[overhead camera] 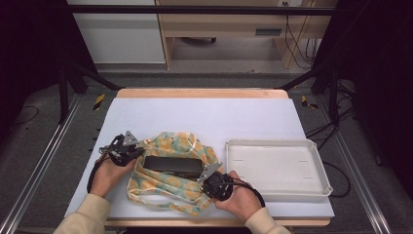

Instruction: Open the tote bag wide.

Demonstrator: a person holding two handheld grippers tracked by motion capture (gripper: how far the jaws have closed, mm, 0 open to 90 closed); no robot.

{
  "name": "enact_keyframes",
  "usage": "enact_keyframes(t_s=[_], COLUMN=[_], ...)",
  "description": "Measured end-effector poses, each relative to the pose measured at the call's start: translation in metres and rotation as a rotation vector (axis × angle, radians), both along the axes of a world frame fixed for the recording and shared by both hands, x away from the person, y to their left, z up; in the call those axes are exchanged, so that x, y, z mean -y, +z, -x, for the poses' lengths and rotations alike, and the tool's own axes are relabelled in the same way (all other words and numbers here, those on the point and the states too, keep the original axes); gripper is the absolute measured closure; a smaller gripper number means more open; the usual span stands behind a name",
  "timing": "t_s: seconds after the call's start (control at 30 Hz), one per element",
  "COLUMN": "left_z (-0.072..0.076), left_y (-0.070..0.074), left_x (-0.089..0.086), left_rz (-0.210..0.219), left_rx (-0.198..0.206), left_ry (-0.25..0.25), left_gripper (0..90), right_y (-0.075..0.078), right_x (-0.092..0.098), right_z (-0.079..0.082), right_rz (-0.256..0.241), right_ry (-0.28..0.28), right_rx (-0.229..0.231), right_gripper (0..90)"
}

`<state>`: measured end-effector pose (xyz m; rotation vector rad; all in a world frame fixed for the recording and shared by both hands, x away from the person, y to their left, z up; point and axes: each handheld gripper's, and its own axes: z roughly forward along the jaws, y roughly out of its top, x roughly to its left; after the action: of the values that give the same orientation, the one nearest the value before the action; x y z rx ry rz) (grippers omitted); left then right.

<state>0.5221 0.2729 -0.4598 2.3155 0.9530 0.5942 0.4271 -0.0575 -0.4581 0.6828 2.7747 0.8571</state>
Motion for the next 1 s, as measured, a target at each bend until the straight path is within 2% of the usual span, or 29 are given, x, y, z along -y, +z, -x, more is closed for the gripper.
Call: enact_keyframes(t_s=[0.07, 0.2, 0.3, 0.4, 0.47, 0.53, 0.7, 0.83, 0.9, 1.0], left_z=[0.001, 0.007, 0.014, 0.020, 0.026, 0.031, 0.046, 0.060, 0.070, 0.084], left_y=[0.001, 0.007, 0.012, 0.017, 0.022, 0.028, 0.046, 0.059, 0.063, 0.061], left_x=[-0.001, -0.004, -0.006, -0.009, -0.011, -0.013, -0.020, -0.020, -0.018, -0.012], left_rz=[0.014, 0.081, 0.113, 0.128, 0.147, 0.178, 0.248, 0.268, 0.292, 0.301], left_rx=[0.002, 0.029, 0.052, 0.084, 0.112, 0.134, 0.201, 0.227, 0.216, 0.186], left_ry=[0.004, 0.019, 0.024, 0.037, 0.053, 0.070, 0.078, 0.057, 0.020, -0.030], left_gripper=[90.0, 90.0, 86.5, 78.5, 69.5, 61.3, 49.3, 49.0, 56.3, 66.8], right_y=[-0.001, 0.001, 0.002, 0.003, 0.005, 0.006, 0.012, 0.017, 0.020, 0.024], right_x=[0.000, 0.002, 0.004, 0.004, 0.005, 0.006, 0.009, 0.011, 0.012, 0.015], right_z=[0.000, -0.003, -0.004, -0.004, -0.004, -0.003, -0.001, 0.001, 0.002, 0.002], right_rz=[-0.005, -0.043, -0.070, -0.087, -0.097, -0.112, -0.157, -0.188, -0.199, -0.212], right_ry=[0.001, -0.020, -0.040, -0.048, -0.050, -0.056, -0.079, -0.084, -0.086, -0.084], right_rx=[0.004, 0.021, 0.031, 0.051, 0.061, 0.069, 0.090, 0.105, 0.115, 0.123], right_gripper=[90.0, 90.0, 82.4, 74.5, 67.3, 62.7, 52.6, 49.7, 51.3, 59.2])
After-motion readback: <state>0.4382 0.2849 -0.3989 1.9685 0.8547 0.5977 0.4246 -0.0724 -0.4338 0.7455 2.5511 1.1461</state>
